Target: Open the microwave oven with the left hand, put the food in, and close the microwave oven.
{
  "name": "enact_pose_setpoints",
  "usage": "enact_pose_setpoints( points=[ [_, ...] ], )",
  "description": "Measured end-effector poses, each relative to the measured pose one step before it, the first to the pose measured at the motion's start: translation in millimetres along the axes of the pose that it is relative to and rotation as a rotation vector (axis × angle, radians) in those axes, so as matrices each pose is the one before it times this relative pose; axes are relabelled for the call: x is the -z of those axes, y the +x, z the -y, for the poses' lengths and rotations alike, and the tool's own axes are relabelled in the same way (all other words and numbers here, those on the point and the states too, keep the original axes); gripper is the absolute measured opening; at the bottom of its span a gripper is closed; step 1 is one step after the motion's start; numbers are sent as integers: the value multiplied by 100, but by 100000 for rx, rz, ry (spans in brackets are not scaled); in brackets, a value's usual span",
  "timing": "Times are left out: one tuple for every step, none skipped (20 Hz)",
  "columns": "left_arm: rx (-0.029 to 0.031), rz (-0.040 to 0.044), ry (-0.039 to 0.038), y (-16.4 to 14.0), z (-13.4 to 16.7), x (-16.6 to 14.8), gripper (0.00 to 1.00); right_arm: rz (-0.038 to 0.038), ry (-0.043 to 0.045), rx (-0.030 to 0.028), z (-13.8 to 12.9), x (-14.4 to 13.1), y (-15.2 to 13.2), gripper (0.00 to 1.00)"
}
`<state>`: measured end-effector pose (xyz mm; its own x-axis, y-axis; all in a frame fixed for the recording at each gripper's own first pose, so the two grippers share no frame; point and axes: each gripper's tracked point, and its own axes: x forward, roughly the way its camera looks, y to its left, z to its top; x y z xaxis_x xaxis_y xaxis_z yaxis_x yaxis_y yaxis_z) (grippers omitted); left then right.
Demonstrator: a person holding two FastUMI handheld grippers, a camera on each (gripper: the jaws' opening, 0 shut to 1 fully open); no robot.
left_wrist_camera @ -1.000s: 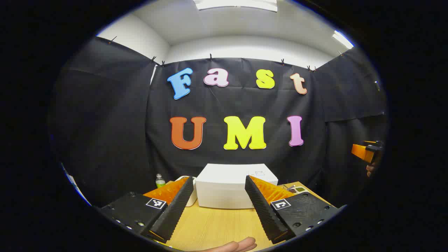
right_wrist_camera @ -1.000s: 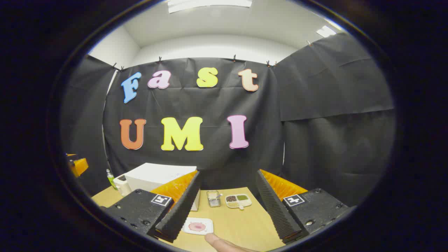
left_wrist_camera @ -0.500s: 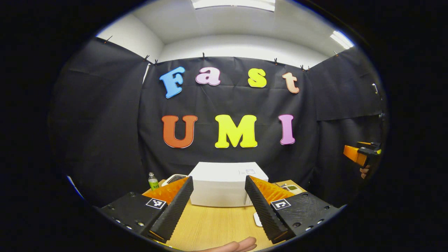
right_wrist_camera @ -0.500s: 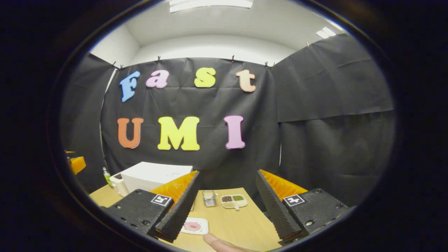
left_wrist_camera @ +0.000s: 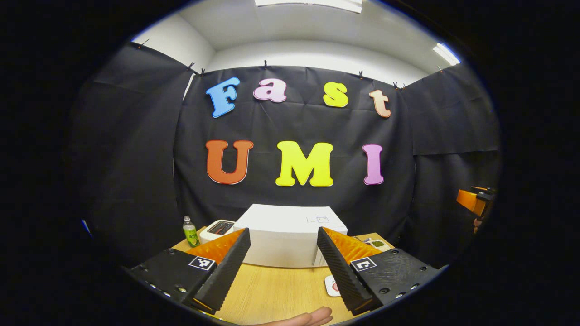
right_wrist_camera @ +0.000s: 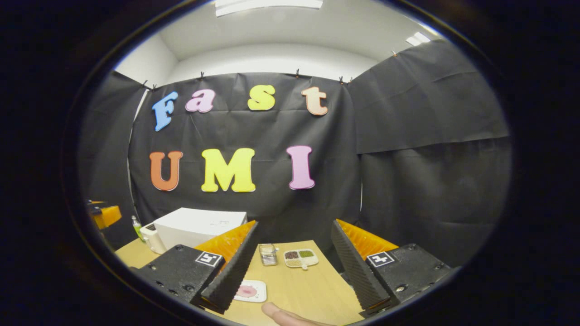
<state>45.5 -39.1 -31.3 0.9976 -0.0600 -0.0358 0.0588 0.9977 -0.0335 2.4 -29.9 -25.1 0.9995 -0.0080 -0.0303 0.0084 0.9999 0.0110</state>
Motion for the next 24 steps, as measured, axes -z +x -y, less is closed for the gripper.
enact_pose_setpoints(
  points=[
    [460, -535, -537, 1169, 319, 518, 93, -22, 220, -78, 304, -29, -169, 100],
    [507, -964, -676, 1240, 370, 755, 93, -109, 452, -59, 230, -83, -191, 100],
    [752, -793, -679, 1260, 515, 944, 93, 48, 164, -703, 8, -86, -154, 100],
    [913, -767, -501, 1376, 523, 886, 93, 583, -59, -493, 45, -261, -183, 100],
    [1447, -1375, -489, 1491, 719, 1202, 93, 632, -249, 119, 239, -203, -28, 100],
    [1789, -1531, -295, 1480, 709, 1209, 93, 630, -113, 535, 271, -202, 11, 100],
    [1828, -1701, -520, 1466, 544, 1157, 93, 529, -3, 394, 236, -75, -116, 100],
    [1952, -161, -198, 1342, 573, 916, 93, 161, 47, -165, 55, 25, 24, 100],
    [563, -505, 283, 1454, 213, 987, 93, -439, 19, -391, 41, 420, 87, 100],
    [122, -624, 449, 1315, 176, 999, 93, -851, 249, -319, 116, 263, -65, 100],
    [-124, -1604, -108, 1303, 127, 1103, 93, -283, 654, 4, 233, 119, -19, 94],
    [379, -1054, 131, 1217, 260, 933, 93, 323, 750, 91, 275, -73, 2, 100],
    [717, -1539, 17, 1208, 430, 1008, 93, 459, 586, 185, 278, 109, -85, 100],
    [1010, -1039, -8, 1154, 376, 865, 93, 953, 354, 226, 286, -117, -36, 100],
    [-74, -1070, 170, 1088, 181, 859, 93, 1017, -201, -58, 229, -4, -54, 100],
    [-564, -1094, 328, 1232, 16, 928, 93, 753, -239, 190, 354, -40, -110, 100],
    [-6, -1086, 876, 1129, 175, 819, 93, 697, 89, 364, 403, 40, -12, 100],
    [-146, -397, 694, 938, 147, 708, 93, 586, 63, 330, 332, 26, 11, 100],
    [515, -800, -83, 839, 296, 798, 93, -130, 78, -36, 274, 273, 13, 94],
    [1137, -122, -1109, 775, 598, 645, 93, -117, 141, -112, 416, 144, -55, 100],
    [86, 269, -787, 684, 154, 527, 93, 691, 609, 322, 461, -56, 30, 100],
    [-337, 132, -473, 636, 22, 588, 93, 1159, 621, 827, 616, -181, 95, 100],
    [-1185, 541, 20, 667, -65, 437, 93, 968, 172, 1042, 588, 13, 119, 100],
    [628, 170, -573, 586, 272, 678, 93, 290, -201, 1133, 531, 145, 102, 94]
  ],
)
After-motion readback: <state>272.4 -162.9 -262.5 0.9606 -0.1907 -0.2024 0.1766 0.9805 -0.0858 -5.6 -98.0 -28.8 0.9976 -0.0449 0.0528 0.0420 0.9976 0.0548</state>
